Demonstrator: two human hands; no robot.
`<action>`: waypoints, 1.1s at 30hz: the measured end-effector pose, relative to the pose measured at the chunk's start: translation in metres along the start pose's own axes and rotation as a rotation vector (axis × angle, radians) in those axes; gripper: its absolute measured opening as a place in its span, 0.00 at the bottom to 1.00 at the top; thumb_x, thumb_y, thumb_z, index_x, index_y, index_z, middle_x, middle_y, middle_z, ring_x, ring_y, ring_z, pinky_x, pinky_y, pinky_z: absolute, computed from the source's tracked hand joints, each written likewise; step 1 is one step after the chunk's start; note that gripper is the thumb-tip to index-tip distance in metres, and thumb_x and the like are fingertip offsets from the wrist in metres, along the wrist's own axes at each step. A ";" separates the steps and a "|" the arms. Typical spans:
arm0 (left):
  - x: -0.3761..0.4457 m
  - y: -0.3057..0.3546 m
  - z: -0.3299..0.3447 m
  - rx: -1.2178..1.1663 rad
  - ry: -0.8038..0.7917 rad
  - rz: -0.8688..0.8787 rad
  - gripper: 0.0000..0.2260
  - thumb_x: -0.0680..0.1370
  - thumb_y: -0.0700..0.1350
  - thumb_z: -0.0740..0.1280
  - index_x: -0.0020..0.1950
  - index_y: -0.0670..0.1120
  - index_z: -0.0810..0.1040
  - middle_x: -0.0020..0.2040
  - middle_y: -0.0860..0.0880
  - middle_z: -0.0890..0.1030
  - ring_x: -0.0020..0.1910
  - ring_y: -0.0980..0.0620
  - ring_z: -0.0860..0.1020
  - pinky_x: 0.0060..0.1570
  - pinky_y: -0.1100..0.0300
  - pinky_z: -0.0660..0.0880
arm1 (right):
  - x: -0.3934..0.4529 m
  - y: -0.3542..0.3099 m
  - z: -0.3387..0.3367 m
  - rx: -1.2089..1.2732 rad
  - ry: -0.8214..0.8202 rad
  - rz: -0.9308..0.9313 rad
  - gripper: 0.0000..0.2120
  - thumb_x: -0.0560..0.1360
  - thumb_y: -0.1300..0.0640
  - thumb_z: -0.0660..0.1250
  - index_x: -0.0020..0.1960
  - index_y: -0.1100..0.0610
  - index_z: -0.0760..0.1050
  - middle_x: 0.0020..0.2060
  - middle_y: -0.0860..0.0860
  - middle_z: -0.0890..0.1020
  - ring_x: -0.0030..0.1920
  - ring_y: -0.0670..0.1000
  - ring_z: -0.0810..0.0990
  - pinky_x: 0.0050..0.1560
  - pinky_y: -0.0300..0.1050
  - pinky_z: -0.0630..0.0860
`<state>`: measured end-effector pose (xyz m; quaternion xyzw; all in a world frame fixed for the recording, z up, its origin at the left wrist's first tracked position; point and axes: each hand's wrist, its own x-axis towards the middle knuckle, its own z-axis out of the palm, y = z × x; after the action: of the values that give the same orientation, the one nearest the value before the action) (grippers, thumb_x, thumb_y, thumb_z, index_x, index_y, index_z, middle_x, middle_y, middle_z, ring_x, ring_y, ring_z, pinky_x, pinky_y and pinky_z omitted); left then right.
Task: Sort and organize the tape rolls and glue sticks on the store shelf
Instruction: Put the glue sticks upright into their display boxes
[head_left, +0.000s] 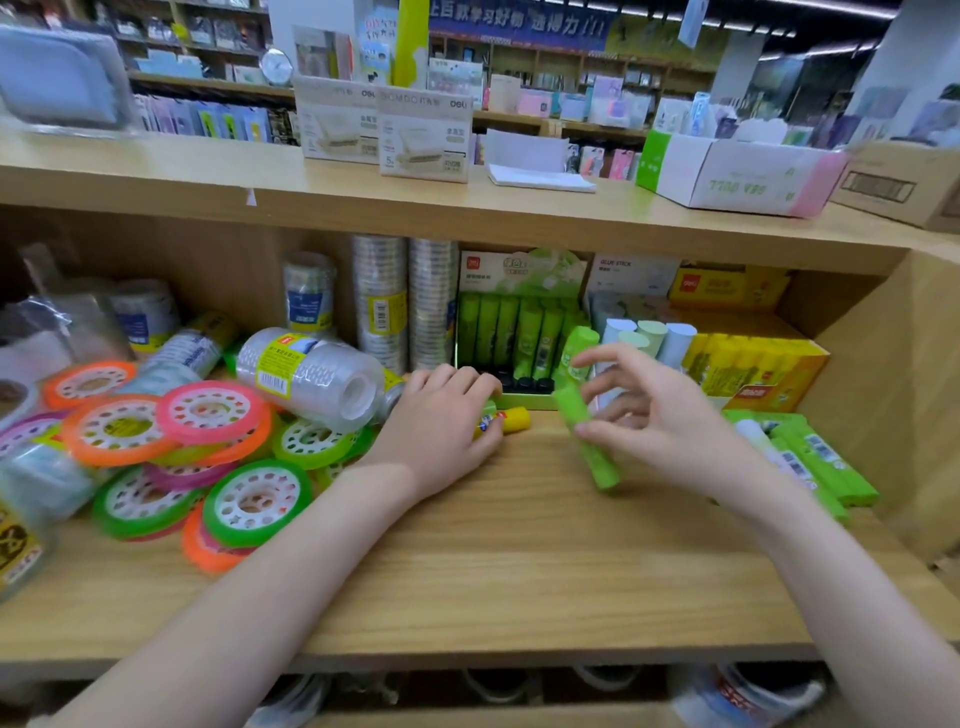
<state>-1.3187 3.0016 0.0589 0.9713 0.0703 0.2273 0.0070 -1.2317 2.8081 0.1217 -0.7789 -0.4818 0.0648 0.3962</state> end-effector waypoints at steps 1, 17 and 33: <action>0.000 0.000 0.000 -0.001 0.000 -0.002 0.24 0.74 0.57 0.47 0.56 0.46 0.76 0.50 0.48 0.79 0.51 0.44 0.75 0.48 0.53 0.62 | 0.004 0.001 -0.002 0.070 0.045 -0.005 0.21 0.70 0.63 0.72 0.52 0.42 0.68 0.46 0.46 0.77 0.38 0.43 0.80 0.44 0.36 0.77; 0.000 0.002 -0.004 -0.010 -0.042 -0.013 0.25 0.74 0.57 0.47 0.57 0.46 0.76 0.50 0.49 0.79 0.51 0.45 0.75 0.50 0.52 0.67 | 0.045 0.009 0.015 -0.398 0.403 -0.326 0.11 0.70 0.66 0.71 0.48 0.61 0.71 0.41 0.52 0.78 0.40 0.52 0.78 0.42 0.43 0.75; 0.000 0.002 -0.003 -0.040 -0.027 -0.012 0.24 0.74 0.57 0.49 0.58 0.45 0.75 0.51 0.49 0.79 0.52 0.46 0.75 0.50 0.53 0.66 | 0.073 0.007 0.011 -0.915 0.212 0.041 0.10 0.80 0.58 0.56 0.59 0.53 0.72 0.59 0.53 0.72 0.61 0.57 0.63 0.63 0.54 0.55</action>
<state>-1.3203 2.9995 0.0617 0.9734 0.0717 0.2156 0.0287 -1.1942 2.8711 0.1300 -0.8851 -0.4024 -0.2264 0.0579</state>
